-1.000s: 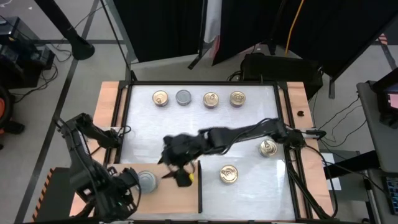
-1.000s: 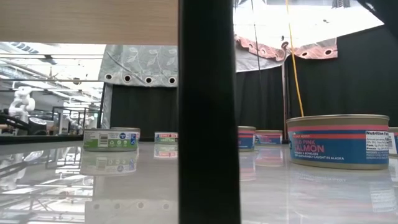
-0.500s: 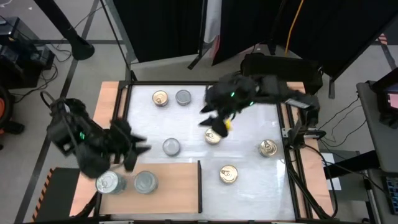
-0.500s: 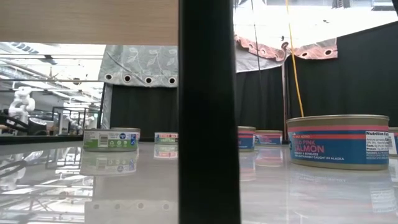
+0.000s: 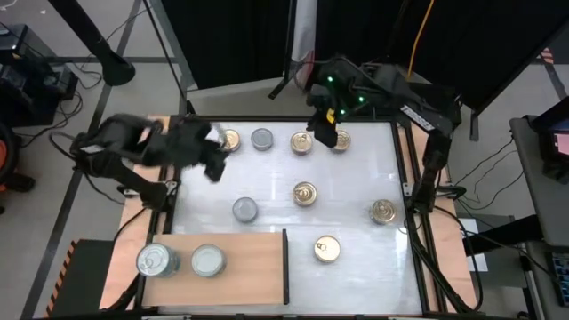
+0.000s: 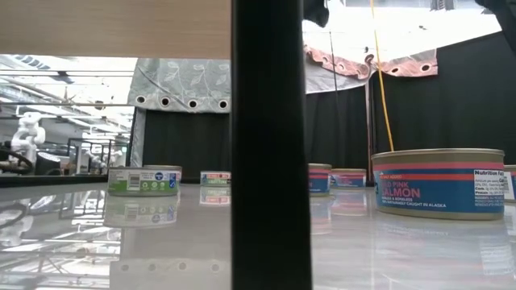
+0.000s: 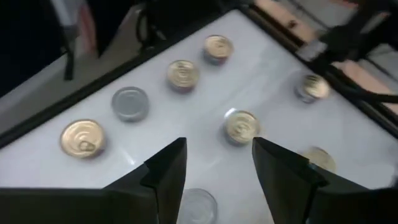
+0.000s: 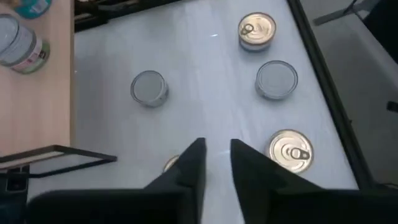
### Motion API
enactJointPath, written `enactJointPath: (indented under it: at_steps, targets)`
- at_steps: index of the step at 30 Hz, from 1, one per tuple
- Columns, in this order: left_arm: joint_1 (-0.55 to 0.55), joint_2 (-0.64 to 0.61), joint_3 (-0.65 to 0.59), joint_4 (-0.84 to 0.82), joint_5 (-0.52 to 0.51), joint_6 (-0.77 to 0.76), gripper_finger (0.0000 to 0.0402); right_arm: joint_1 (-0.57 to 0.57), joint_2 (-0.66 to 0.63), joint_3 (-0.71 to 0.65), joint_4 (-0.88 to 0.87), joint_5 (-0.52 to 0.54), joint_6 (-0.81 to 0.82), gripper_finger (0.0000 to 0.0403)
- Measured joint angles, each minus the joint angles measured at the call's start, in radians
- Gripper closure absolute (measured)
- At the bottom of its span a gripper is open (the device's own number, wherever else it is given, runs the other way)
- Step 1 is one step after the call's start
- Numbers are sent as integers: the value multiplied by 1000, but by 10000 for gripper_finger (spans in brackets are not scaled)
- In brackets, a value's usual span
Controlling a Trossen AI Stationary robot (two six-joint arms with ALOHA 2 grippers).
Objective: Stack canned seafood by type on shelf
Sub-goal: Stack the green tuna can on top of the green tuna can on the shelf
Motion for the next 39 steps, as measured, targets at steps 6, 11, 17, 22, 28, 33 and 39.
enactJointPath:
  at_steps: [6,11,17,22,28,33,39]
  targets:
    - [318,49,0,68,146,198,264,-90,23,1,1,-15,-110,398]
    - [537,131,0,112,323,335,322,-157,23,0,-2,-95,-150,393]
    - [667,261,-1,139,395,206,368,-216,23,0,-3,-92,-157,395]
    - [701,369,-1,99,419,119,372,-236,23,0,-28,-92,-117,394]
    - [722,518,-1,40,517,146,372,-231,23,0,-35,-92,-97,390]
    - [709,614,-2,55,520,158,372,-222,23,0,-30,-92,-80,390]
    - [680,690,-2,115,516,161,372,-217,23,0,-36,-92,-80,390]
